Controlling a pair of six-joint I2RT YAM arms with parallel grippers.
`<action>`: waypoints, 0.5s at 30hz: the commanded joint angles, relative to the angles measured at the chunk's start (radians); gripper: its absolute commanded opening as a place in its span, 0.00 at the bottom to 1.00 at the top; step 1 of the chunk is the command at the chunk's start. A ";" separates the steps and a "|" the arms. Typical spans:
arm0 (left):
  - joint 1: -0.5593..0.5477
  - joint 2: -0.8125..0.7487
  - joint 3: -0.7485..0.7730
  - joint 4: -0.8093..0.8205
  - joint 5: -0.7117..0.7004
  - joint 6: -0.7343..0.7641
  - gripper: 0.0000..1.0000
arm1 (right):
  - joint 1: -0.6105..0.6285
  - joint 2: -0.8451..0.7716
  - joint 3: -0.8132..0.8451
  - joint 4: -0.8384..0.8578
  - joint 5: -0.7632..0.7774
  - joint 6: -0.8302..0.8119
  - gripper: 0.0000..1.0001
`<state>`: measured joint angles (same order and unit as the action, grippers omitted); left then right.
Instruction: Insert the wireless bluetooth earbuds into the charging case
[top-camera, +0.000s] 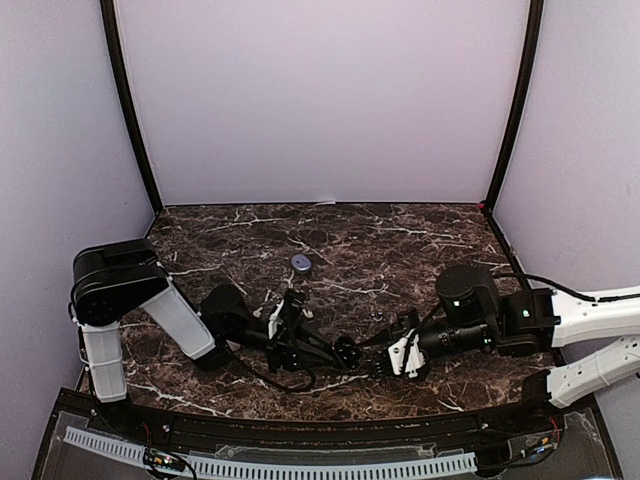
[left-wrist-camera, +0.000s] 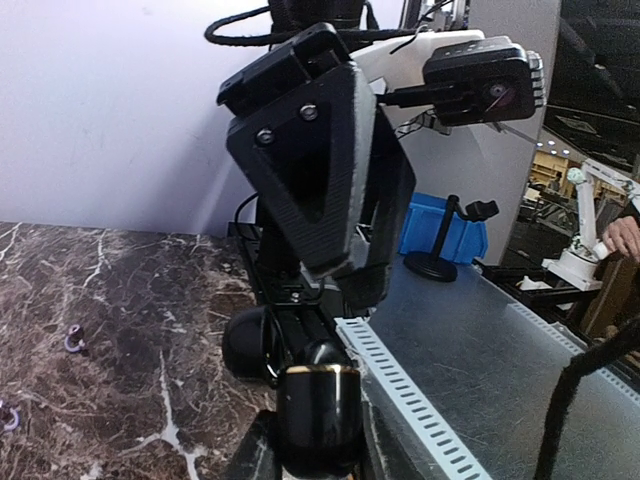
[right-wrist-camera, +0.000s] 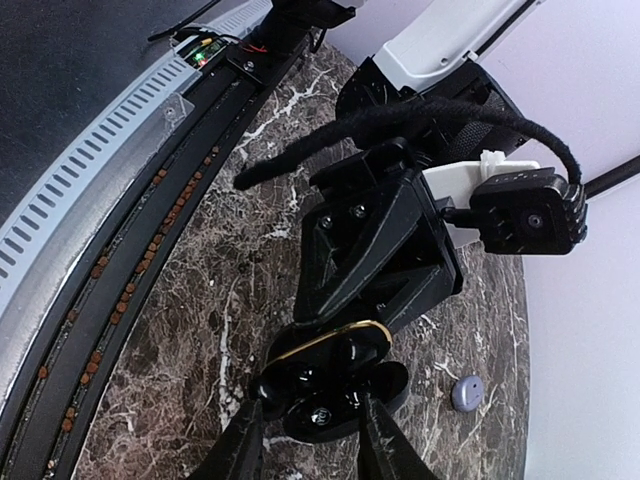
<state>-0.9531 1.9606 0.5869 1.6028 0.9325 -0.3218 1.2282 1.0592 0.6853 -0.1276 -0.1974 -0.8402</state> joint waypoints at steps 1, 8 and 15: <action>0.030 -0.004 0.054 0.230 0.128 -0.102 0.00 | -0.008 -0.021 0.032 0.032 0.052 0.008 0.33; 0.112 -0.005 0.094 0.230 0.173 -0.168 0.00 | -0.082 -0.031 0.049 0.037 0.042 0.086 0.32; 0.137 0.009 0.128 0.230 0.188 -0.201 0.00 | -0.098 -0.002 0.070 0.039 0.062 0.073 0.30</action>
<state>-0.8188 1.9629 0.6876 1.6054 1.0843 -0.4873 1.1381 1.0416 0.7094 -0.1200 -0.1520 -0.7795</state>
